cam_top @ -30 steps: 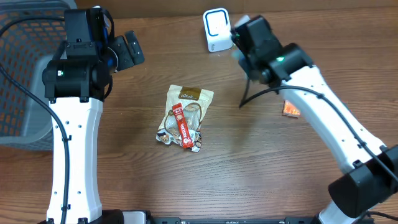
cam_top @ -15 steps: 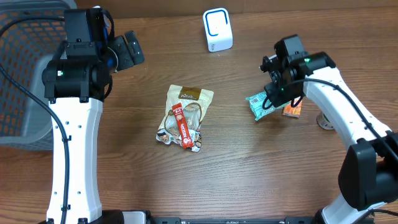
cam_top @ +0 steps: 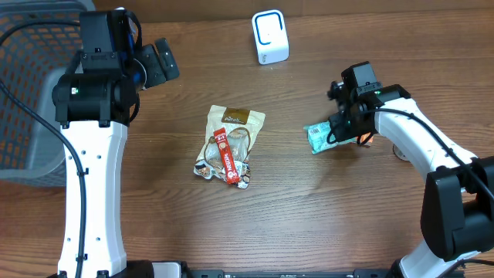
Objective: Scan the item barcode
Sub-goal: 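Carry the teal wipes pack right and lower it to the table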
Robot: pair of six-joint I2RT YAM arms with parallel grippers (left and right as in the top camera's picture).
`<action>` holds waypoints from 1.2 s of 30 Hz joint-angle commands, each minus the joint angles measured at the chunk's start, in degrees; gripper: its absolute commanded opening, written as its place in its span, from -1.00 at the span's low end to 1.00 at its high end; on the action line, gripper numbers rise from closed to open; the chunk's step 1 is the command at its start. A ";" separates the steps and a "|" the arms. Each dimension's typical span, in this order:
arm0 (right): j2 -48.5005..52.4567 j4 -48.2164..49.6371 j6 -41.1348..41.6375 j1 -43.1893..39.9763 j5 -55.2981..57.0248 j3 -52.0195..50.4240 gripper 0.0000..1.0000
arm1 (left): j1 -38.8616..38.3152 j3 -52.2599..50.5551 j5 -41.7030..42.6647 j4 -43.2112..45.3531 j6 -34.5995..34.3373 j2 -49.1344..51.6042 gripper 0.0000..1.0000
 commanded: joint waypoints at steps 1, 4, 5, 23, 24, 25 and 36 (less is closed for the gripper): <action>-0.44 -0.46 26.75 -0.11 -0.52 -0.28 -0.93 | 0.00 0.90 -0.09 0.20 1.07 -0.85 1.00; -0.44 -2.64 41.97 -0.11 -0.55 -0.28 -0.92 | 0.00 0.90 -0.09 0.20 1.07 -0.85 1.00; -0.44 -3.32 45.53 0.02 -0.59 -0.28 -0.92 | 0.00 0.90 -0.09 0.22 1.07 -0.85 1.00; -0.57 -5.49 28.11 0.76 -13.55 6.21 -0.15 | 0.00 0.90 -0.09 0.20 1.07 -0.85 0.99; -0.57 -5.35 25.62 1.49 -13.60 6.21 -0.22 | 0.00 0.90 -0.09 0.22 1.07 -0.85 0.99; -0.55 -5.46 23.37 2.19 -13.51 6.14 -0.31 | 0.00 0.90 -0.09 0.20 1.07 -0.85 1.00; -0.55 2.25 18.36 11.15 0.24 -0.76 -0.57 | 0.00 0.90 -0.09 0.22 1.07 -0.85 1.00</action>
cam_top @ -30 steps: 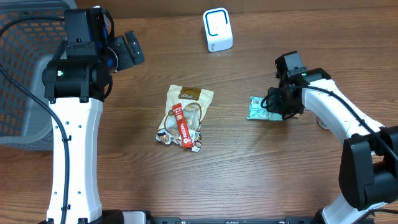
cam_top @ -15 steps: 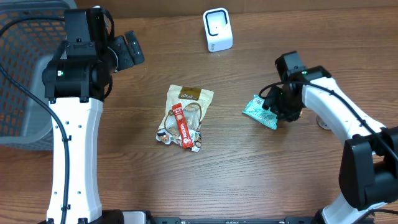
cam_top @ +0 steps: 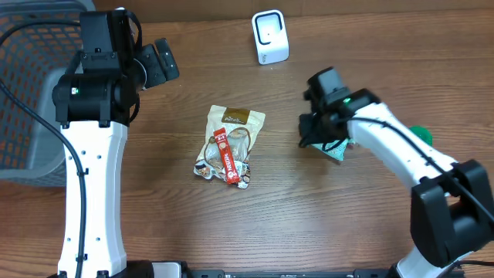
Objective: Scan the item barcode
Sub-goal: 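Carry the teal wipes pack right and lower it to the table, then move the right gripper left and grasp the red Nescafe stick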
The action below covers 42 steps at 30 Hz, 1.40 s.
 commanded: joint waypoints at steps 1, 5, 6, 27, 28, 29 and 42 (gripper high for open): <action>-0.55 2.43 -1.95 0.66 5.75 -3.41 -0.58 | 0.00 0.90 -0.09 0.13 1.07 -0.85 1.00; -0.55 7.65 -1.86 0.50 7.15 -7.67 -0.64 | 0.00 0.90 -0.09 0.13 1.07 -0.85 1.00; -0.55 8.83 -1.66 0.35 7.93 -8.68 -0.64 | 0.00 0.90 -0.09 0.13 1.07 -0.85 0.99; -3.56 -0.24 4.55 -3.82 6.10 1.95 -0.55 | 0.00 0.90 -0.09 0.15 1.07 -0.85 1.00; -4.00 -0.24 4.55 -3.06 1.75 3.06 -0.52 | 0.00 0.90 -0.09 0.15 1.07 -0.85 1.00; -4.24 0.20 4.55 -2.21 -1.95 3.65 -0.49 | 0.00 0.90 -0.09 0.13 1.07 -0.85 1.00; -2.27 11.87 7.19 21.64 2.56 3.82 -0.43 | 0.00 0.90 -0.09 0.13 1.07 -0.85 0.99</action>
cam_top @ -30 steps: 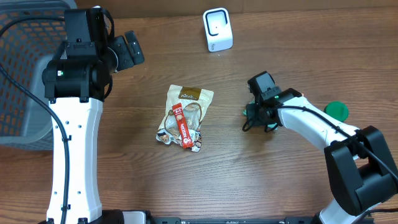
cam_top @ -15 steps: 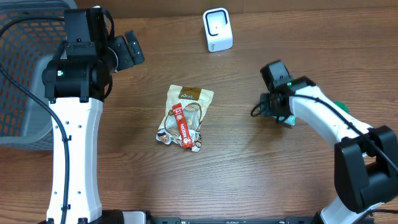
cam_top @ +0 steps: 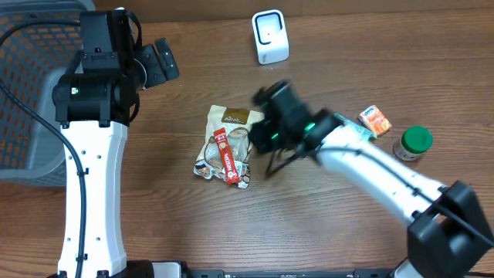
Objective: Scan the item barcode
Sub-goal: 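Move the right gripper left and grasp the red Nescafe stick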
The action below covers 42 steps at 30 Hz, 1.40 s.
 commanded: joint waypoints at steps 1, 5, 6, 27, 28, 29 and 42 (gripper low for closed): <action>1.62 1.33 0.50 6.75 9.38 0.68 -0.43 | 0.00 0.90 -0.09 0.17 1.07 -0.85 0.99; 4.35 3.30 0.48 13.42 20.85 0.68 -0.40 | 0.00 0.90 -0.09 0.17 1.07 -0.85 1.00; 5.22 3.82 0.48 14.73 23.93 0.68 -0.33 | 0.00 0.90 -0.09 0.17 1.07 -0.85 1.00; 14.38 9.75 0.48 17.97 26.25 0.68 -0.34 | 0.00 0.90 -0.09 0.17 1.07 -0.85 0.99; 14.38 9.75 0.48 17.97 26.25 0.68 -0.38 | 0.00 0.90 -0.09 0.17 1.07 -0.85 1.00; 14.38 9.70 0.48 17.94 26.25 0.68 -0.39 | 0.00 0.90 -0.09 0.20 1.07 -0.85 0.99; 14.40 8.24 0.50 17.90 26.23 0.33 -0.40 | 0.00 0.90 -0.09 0.20 1.07 -0.85 1.00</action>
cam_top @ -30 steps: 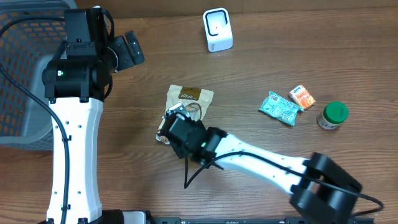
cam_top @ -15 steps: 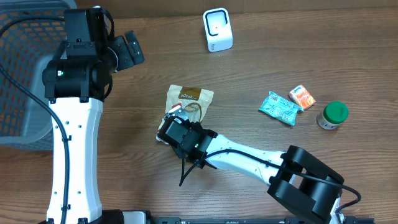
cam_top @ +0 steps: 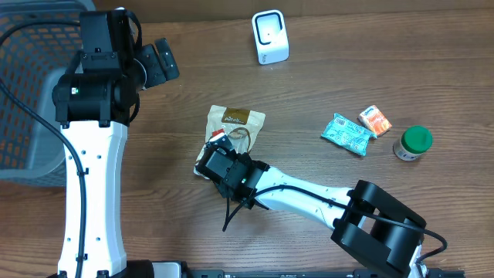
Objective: Scan the item barcode
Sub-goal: 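Move the right gripper left and grasp the red Nescafe stick, then lift the Nescafe stick off the snack bag with the right gripper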
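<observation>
The white barcode scanner (cam_top: pixel 269 36) stands at the back of the table. A beige snack pouch (cam_top: pixel 237 123) lies in the middle, with a red stick packet (cam_top: pixel 219 137) on it, mostly covered. My right arm reaches across from the lower right, and its gripper (cam_top: pixel 218 164) sits low over the pile's lower left end. Its fingers are hidden under the wrist. My left gripper (cam_top: pixel 158 65) hangs at the back left, far from the pile, with nothing seen in it.
A teal packet (cam_top: pixel 347 133), a small orange box (cam_top: pixel 375 120) and a green-lidded jar (cam_top: pixel 412 142) lie at the right. A grey mesh basket (cam_top: pixel 27 93) fills the left edge. The left arm's white column stands along the left side.
My right gripper was just right of the beige pouch and is now over the pile's lower left, covering most of the red stick packet. The left arm has not moved.
My right gripper was at the teal packet on the right side. Then it stood a little further left, over that packet. Later it was beside the beige pouch, with the teal packet lying by the orange box. Now it is on the pile.
</observation>
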Robot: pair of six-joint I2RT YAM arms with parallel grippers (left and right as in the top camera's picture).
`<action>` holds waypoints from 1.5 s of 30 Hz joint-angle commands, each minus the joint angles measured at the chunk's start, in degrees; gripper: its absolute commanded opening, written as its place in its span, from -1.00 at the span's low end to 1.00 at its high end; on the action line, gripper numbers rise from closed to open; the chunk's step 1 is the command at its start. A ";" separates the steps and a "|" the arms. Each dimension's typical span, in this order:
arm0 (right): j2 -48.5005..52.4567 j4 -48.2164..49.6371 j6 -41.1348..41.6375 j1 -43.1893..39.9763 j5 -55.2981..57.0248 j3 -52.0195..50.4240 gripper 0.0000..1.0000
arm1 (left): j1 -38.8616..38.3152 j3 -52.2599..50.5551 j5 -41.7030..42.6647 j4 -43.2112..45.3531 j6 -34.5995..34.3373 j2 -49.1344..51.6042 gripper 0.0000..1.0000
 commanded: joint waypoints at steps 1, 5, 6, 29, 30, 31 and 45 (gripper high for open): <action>0.39 0.07 0.31 -0.09 -0.04 0.04 -0.41 | 0.00 0.90 -0.09 0.17 1.07 -0.85 1.00; 0.39 -0.26 0.31 -0.13 -0.04 -0.55 -0.42 | 0.00 0.90 -0.09 0.20 1.07 -0.85 1.00; 0.39 -0.28 0.33 -0.13 -0.07 -0.55 -0.42 | 0.00 0.90 -0.09 0.17 1.07 -0.85 0.99; 0.39 -2.45 3.10 -0.20 -0.09 -0.55 -0.57 | 0.00 0.90 -0.09 0.17 1.07 -0.85 1.00; 0.39 -2.47 3.10 -0.20 -0.09 -0.52 -0.70 | 0.00 0.90 -0.09 0.17 1.07 -0.85 0.99; 0.35 -2.49 3.10 -0.20 -0.11 -0.48 -0.84 | 0.00 0.90 -0.09 0.17 1.07 -0.85 0.99; -9.29 -7.76 2.78 -3.17 -0.09 0.35 -0.93 | 0.00 0.90 -0.09 0.17 1.07 -0.85 1.00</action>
